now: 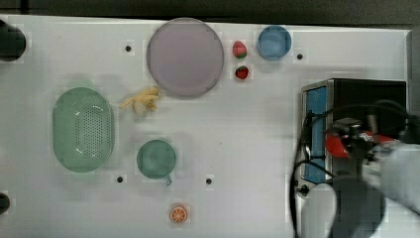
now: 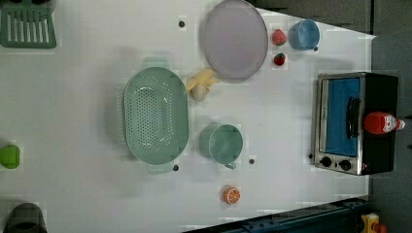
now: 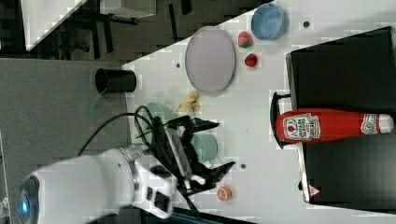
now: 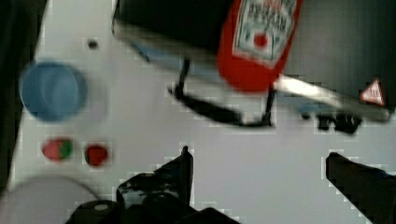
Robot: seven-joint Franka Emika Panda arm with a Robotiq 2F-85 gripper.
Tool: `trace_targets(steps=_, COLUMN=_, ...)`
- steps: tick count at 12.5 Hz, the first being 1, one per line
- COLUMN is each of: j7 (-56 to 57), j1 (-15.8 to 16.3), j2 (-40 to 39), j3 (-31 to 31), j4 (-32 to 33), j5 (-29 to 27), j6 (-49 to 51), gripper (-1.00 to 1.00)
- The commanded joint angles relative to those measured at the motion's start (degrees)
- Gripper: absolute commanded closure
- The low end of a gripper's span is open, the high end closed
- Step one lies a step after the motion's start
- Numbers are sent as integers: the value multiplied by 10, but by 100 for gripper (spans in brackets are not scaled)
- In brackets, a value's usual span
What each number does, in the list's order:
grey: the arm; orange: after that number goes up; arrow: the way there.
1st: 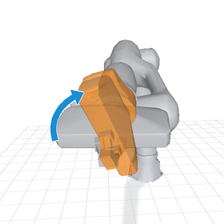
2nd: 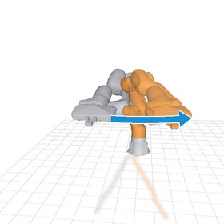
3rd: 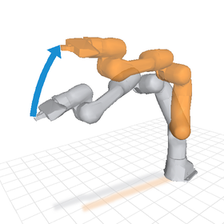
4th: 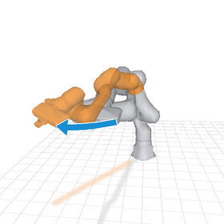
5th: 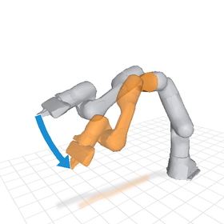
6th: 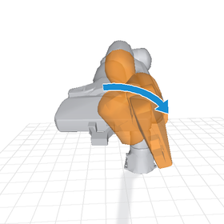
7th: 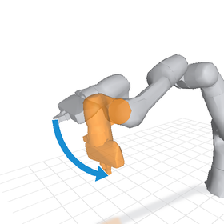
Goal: Pick Ketchup from oven and place it on table.
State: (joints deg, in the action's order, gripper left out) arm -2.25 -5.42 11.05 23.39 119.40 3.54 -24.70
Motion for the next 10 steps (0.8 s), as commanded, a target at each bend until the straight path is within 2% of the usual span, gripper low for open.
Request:
trace_targets(steps=1, j7=22, j1=-2, j2=-46, j3=35, j4=-7, j5=-6, j6=-74, gripper=-100)
trace_targets(steps=5, j7=22, j1=-5, j2=-127, j3=72, j4=-13, j5=-7, j6=-153, gripper=-100)
trace_targets(steps=7, j7=22, j1=-6, j2=-157, j3=85, j4=-17, j5=-13, j6=-162, gripper=-100)
trace_targets(steps=10, j7=21, j1=-9, j2=-190, j3=98, j4=-17, j5=-71, j6=-159, gripper=-100)
